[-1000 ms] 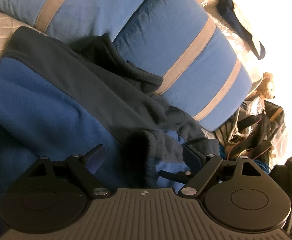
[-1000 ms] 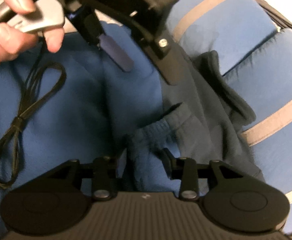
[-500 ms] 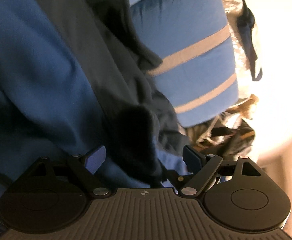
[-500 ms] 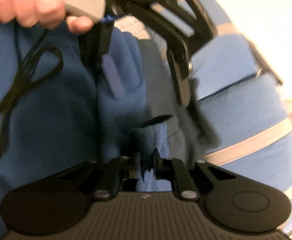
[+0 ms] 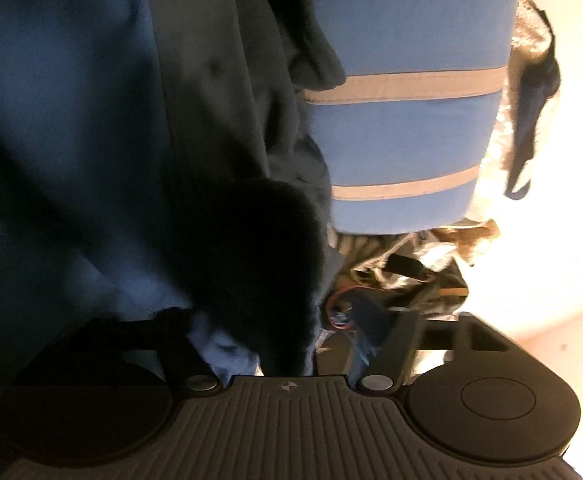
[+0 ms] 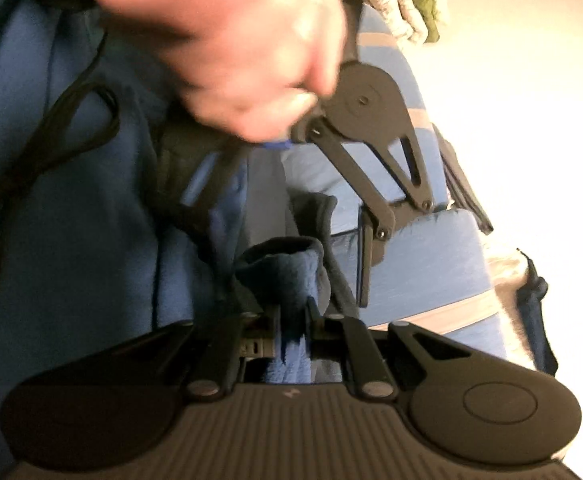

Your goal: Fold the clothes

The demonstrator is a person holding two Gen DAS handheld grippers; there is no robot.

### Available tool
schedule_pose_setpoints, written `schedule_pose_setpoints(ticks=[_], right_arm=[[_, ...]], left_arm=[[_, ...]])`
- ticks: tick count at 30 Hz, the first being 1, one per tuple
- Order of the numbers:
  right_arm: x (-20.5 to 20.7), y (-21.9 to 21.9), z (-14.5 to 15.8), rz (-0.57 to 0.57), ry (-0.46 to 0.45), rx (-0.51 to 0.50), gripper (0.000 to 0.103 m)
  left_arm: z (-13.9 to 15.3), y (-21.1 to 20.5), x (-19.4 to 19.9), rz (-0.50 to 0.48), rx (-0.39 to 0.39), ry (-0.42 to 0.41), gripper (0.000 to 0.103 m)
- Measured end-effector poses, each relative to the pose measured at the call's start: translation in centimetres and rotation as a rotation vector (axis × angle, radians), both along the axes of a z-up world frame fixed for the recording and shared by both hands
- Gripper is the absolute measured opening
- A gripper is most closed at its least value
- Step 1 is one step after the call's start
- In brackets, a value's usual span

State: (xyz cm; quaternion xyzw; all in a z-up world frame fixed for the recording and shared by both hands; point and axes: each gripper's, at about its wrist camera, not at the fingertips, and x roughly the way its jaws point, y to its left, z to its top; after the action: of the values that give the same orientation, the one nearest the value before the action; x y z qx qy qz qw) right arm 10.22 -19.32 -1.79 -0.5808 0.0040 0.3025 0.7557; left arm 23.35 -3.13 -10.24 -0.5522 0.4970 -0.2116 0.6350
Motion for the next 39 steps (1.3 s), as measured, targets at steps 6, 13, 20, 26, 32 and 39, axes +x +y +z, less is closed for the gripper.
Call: schedule_pose_setpoints(ticks=[6, 13, 20, 26, 32, 39], right_arm=[[-0.2, -0.2, -0.1, 0.013, -0.051, -0.021, 0.011], [0.9, -1.7, 0.9, -0.048, -0.064, 0.083, 0.054], [3.5, -7.3, 1.8, -0.223, 0.07, 0.163, 0.083], [4.5, -14.2, 2.2, -0.37, 0.263, 0.222, 0.093], [6.3, -18.9, 2.3, -0.494, 0.386, 0.305, 0.099], [9.3, -21.2, 2.5, -0.553, 0.554, 0.488, 0.098]], left_arm=[[2.4, 0.1, 0.0, -0.008, 0.037, -0.061, 0.02], [5.2, 0.2, 0.0, -0.016, 0.08, -0.131, 0.013], [9.4, 0.7, 0.3, -0.001, 0.07, -0.205, 0.013], [13.6, 2.5, 1.0, 0.049, 0.022, -0.276, 0.013], [17.8, 4.4, 1.9, 0.109, -0.01, -0.353, 0.013], [21.2, 5.6, 2.8, 0.154, -0.031, -0.414, 0.013]])
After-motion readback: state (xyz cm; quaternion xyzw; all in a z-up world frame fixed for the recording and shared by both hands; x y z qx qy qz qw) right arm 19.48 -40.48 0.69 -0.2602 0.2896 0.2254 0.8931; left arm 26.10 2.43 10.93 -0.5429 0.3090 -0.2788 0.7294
